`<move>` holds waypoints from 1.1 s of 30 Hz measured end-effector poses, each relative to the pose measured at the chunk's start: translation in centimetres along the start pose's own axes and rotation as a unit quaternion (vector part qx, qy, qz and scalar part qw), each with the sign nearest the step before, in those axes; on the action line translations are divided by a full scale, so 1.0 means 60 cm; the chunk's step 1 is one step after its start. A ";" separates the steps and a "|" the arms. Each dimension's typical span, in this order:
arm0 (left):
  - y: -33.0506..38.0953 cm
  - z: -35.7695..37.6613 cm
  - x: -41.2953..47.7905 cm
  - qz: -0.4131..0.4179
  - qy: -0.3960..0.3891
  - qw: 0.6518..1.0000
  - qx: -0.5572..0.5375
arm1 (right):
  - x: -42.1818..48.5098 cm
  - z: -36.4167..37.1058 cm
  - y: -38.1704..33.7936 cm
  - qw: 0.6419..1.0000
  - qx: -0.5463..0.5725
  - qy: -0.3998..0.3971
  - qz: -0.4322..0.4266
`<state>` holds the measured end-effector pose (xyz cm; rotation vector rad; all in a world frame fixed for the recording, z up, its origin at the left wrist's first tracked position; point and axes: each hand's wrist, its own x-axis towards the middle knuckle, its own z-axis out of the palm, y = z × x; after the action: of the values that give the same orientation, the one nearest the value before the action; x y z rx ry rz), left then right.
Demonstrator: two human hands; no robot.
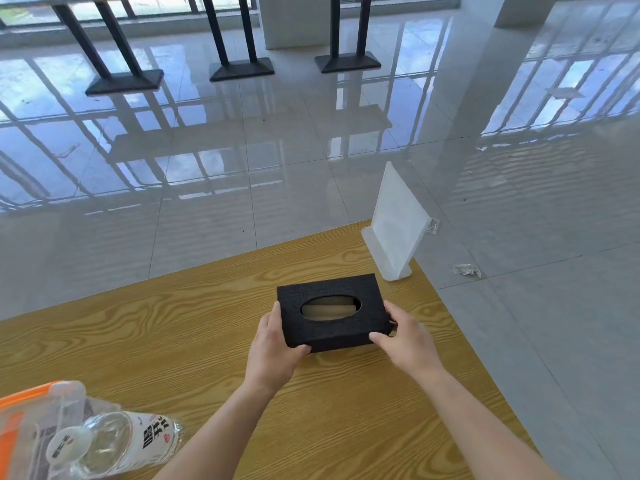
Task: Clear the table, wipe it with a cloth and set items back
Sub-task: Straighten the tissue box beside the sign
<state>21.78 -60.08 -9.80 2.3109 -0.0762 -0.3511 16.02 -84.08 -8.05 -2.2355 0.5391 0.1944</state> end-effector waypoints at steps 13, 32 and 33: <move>0.010 0.001 0.023 -0.012 0.027 1.000 -0.003 | 0.057 -0.010 -0.024 0.999 -0.030 -0.001 -0.028; 0.019 0.002 0.095 -0.016 0.044 0.999 0.013 | 0.154 -0.011 -0.038 0.997 -0.073 0.001 -0.036; 0.020 0.001 0.099 -0.016 0.045 0.999 0.012 | 0.159 -0.012 -0.040 0.997 -0.075 0.000 -0.036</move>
<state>27.51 -61.91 -10.35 2.3509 0.0020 -0.2636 25.60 -86.26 -8.90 -2.3963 0.4575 0.2029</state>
